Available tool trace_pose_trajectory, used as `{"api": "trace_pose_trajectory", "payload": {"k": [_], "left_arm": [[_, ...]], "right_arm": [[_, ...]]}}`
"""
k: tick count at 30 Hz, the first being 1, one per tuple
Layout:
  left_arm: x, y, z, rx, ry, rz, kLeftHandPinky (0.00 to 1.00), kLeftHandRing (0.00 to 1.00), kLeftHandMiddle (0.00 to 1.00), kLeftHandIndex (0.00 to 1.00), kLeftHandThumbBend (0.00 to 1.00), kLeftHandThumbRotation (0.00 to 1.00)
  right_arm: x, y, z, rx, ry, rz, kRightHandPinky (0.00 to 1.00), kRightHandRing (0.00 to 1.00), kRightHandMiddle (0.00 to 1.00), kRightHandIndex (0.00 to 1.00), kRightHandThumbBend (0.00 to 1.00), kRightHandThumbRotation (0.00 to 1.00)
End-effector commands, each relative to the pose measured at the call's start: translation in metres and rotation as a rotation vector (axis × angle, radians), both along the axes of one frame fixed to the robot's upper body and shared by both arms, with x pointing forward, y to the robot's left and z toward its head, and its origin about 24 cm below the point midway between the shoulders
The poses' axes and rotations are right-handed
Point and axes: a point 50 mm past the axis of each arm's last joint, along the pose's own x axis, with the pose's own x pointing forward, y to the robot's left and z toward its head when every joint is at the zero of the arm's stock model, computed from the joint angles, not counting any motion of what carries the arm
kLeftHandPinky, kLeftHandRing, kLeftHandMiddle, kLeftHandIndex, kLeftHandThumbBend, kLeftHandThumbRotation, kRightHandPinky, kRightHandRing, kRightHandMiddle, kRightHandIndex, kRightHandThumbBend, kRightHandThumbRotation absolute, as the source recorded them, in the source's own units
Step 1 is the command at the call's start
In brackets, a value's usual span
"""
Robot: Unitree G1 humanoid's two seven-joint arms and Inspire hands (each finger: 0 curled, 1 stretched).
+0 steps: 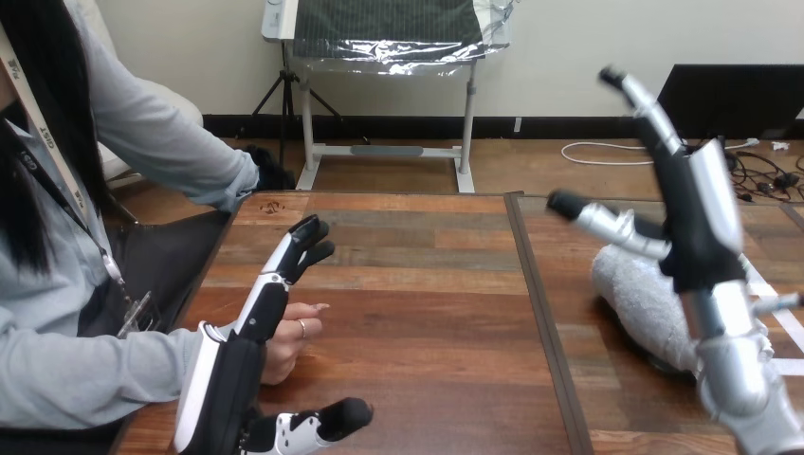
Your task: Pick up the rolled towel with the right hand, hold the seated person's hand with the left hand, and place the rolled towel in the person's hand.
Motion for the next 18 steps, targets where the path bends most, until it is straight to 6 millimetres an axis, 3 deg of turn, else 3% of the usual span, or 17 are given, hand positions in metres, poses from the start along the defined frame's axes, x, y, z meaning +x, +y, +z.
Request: {"api": "trace_pose_trajectory", "payload": {"k": [1,18], "left_arm": [[0.010,0.000,0.015,-0.012,-0.078,0.004,0.97,0.89,0.92,0.93,1.00,0.74],[0.009,-0.001,0.016,-0.021,-0.046,0.004,0.98,0.93,0.95,0.97,1.00,0.77]], "right_arm": [[0.020,-0.006,0.031,-0.005,-0.058,-0.038,0.89,0.98,0.95,0.94,1.00,0.73],[0.039,-0.028,0.038,-0.113,0.075,-0.195,0.87,0.98,0.94,0.95,1.00,0.80]]}}
